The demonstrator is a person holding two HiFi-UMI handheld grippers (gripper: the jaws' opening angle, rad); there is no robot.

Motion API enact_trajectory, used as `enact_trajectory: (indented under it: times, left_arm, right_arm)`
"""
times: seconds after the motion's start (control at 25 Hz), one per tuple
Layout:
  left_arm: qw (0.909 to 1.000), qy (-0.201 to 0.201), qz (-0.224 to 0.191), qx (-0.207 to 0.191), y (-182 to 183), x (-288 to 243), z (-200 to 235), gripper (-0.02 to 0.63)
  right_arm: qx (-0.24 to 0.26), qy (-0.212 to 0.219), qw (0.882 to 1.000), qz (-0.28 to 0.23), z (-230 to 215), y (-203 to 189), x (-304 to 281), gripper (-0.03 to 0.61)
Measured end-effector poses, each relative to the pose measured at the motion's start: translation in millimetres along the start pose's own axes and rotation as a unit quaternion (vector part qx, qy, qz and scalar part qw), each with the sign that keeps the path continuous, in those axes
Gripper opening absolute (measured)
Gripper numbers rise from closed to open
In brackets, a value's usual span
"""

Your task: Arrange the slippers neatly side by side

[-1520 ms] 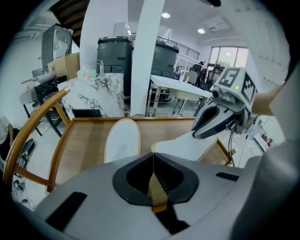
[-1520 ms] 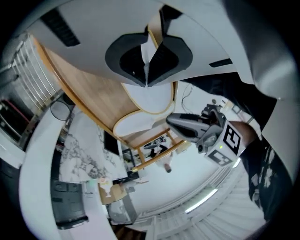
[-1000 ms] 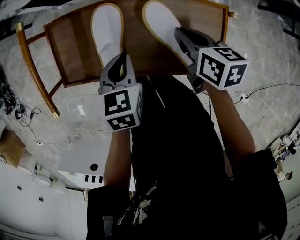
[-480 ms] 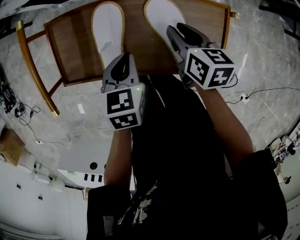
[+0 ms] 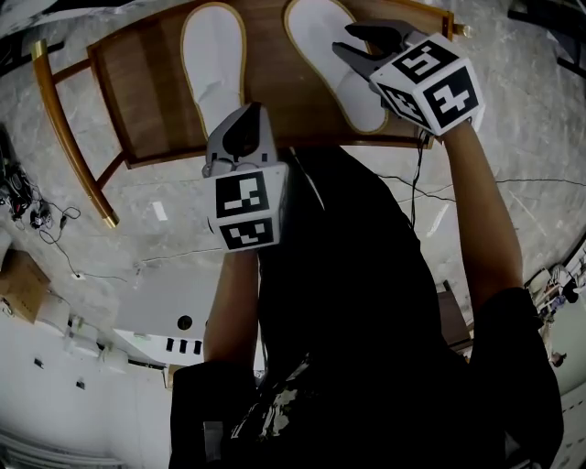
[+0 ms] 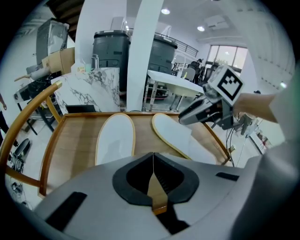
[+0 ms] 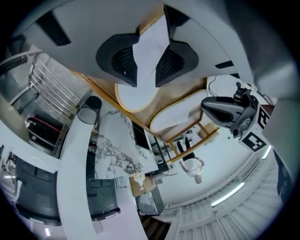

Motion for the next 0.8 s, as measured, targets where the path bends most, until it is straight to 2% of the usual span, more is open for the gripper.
enact_trajectory:
  times: [0.16,0.36,0.44,0.6,0.72,0.8]
  left_arm:
    - [0.9999,-0.003,0.008,-0.007,-0.2,-0.7,0.3,0.005]
    - [0.9999,-0.003,0.012,-0.007,-0.8,-1.9,2.6,0.005]
    - [0.9999,-0.004,0.013,-0.007,-0.4,-2.1,2.7,0.005]
    - [0.9999,-0.005,0.013,-0.004,0.9,0.1,3.1,0.005]
    - [0.9999,-0.006,0.014,-0.004,1.1,2.5,4.3,0.005]
    - [0.9998,-0.006,0.017,-0.005,1.0,3.8,5.6,0.005]
  right_arm:
    - [0.026,0.033,0.999,0.033,-9.6,3.4,-7.3,0.083]
    - [0.01,0.071,0.996,0.044,-5.7,0.2,-22.0,0.081]
    - [0.001,0.081,0.996,0.036,-2.3,2.3,-22.0,0.084]
    - [-0.021,0.109,0.994,0.01,6.5,7.5,-14.6,0.135]
    - [-0.008,0.126,0.992,0.016,10.0,9.3,-15.5,0.144]
    - [0.018,0.14,0.989,0.04,12.1,10.2,-22.7,0.143]
Point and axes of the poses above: the fingertips, and each gripper's own axes: x backward along the fingers, z to its left, y out of its top, the point moved 7 cm from there along x, backward along the fingers, and after that the axes turned 15 degrees about x, right-handed, at the moved point
